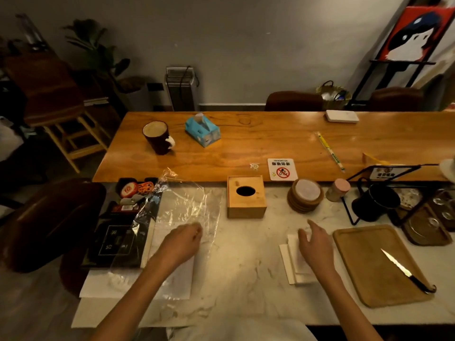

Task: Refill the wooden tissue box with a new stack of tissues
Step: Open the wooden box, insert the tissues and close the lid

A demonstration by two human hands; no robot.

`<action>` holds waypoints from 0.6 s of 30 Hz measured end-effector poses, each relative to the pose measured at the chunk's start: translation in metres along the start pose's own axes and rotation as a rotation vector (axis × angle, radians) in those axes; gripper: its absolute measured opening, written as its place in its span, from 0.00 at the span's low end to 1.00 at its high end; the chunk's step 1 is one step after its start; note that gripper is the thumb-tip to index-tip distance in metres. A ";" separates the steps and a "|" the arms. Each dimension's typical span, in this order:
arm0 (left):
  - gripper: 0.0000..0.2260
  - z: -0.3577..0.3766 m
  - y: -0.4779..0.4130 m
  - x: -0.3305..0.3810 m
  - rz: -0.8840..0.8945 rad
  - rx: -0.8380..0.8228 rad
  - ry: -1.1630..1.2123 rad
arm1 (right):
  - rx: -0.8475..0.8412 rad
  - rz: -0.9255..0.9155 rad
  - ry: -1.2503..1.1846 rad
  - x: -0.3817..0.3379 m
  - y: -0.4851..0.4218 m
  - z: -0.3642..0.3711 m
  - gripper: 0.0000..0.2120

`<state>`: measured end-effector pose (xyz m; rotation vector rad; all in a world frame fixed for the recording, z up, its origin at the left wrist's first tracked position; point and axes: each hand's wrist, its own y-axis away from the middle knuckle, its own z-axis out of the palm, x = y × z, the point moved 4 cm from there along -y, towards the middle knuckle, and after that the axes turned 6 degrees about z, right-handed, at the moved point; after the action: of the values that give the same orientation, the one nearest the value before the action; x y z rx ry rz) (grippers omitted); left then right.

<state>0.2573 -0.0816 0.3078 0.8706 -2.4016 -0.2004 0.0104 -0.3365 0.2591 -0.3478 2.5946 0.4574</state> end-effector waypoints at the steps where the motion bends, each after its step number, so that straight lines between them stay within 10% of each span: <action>1: 0.09 -0.004 -0.016 0.016 0.012 0.091 0.190 | -0.033 -0.031 -0.115 -0.021 -0.005 0.000 0.23; 5: 0.12 0.005 -0.079 0.057 -0.105 0.174 0.830 | -0.355 0.005 -0.524 -0.096 -0.030 0.022 0.25; 9: 0.22 0.025 -0.124 0.058 -0.213 0.113 0.930 | -0.573 0.021 -0.721 -0.129 -0.055 0.051 0.25; 18: 0.26 0.058 -0.129 0.062 -0.092 0.042 1.110 | -0.505 -0.021 -0.666 -0.119 -0.049 0.062 0.22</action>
<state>0.2560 -0.2234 0.2474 0.8021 -1.3316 0.2514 0.1534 -0.3386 0.2545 -0.3165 1.8084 1.0271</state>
